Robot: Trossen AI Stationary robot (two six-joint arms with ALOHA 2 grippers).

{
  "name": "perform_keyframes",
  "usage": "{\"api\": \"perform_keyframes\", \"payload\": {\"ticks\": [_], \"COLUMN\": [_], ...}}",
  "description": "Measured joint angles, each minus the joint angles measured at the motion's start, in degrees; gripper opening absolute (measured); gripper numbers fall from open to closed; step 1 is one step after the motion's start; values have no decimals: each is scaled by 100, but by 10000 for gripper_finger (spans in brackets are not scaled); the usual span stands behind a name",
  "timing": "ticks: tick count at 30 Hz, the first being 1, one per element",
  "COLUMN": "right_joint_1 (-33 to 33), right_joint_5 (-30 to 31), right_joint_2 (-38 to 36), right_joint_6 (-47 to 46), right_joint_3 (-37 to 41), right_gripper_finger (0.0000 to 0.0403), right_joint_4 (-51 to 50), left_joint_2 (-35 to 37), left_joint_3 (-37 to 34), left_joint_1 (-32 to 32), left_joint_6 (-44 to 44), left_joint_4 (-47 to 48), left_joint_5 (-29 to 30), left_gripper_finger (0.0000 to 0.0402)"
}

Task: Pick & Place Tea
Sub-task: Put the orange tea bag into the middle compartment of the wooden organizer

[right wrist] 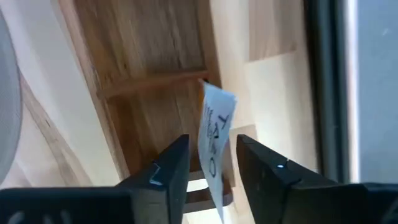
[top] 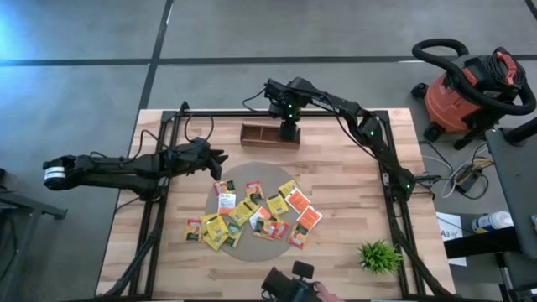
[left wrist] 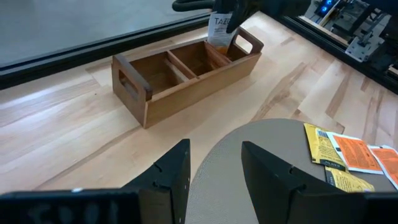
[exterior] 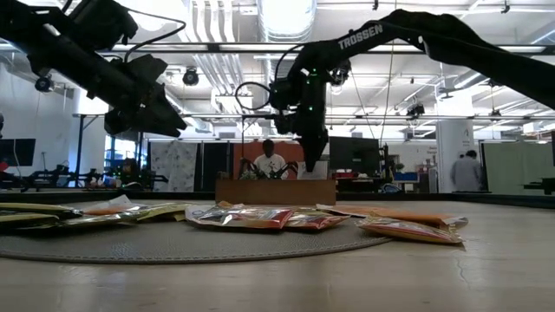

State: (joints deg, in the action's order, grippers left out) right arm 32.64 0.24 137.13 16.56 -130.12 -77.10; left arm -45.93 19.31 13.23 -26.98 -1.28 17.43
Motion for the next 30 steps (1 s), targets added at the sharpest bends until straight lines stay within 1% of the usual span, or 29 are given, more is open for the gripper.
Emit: {"api": "perform_keyframes", "payload": {"ticks": [3,10,15,24,30], "right_joint_1": [0,5,4,95,129], "right_joint_5": [57,597,741,718,394], "right_joint_2": [-27,-51,-111,-584,-1010], "right_joint_6": [8,48,63,61,293], "right_joint_3": [-115,-358,-486,-484,-484], "right_gripper_finger": [144,158,162,153,155], "right_joint_4": [4,0,68,520,872], "left_joint_2": [0,0,0,0,2], "left_joint_3": [0,0,0,2,4], "left_joint_1": [0,4,4,4,4], "left_joint_6": [-7,-32,-131,-176,-208], "left_joint_4": [0,0,-12,-78,-149], "left_joint_5": [0,0,0,0,0], "left_gripper_finger": [138,138,138,138,138]}}
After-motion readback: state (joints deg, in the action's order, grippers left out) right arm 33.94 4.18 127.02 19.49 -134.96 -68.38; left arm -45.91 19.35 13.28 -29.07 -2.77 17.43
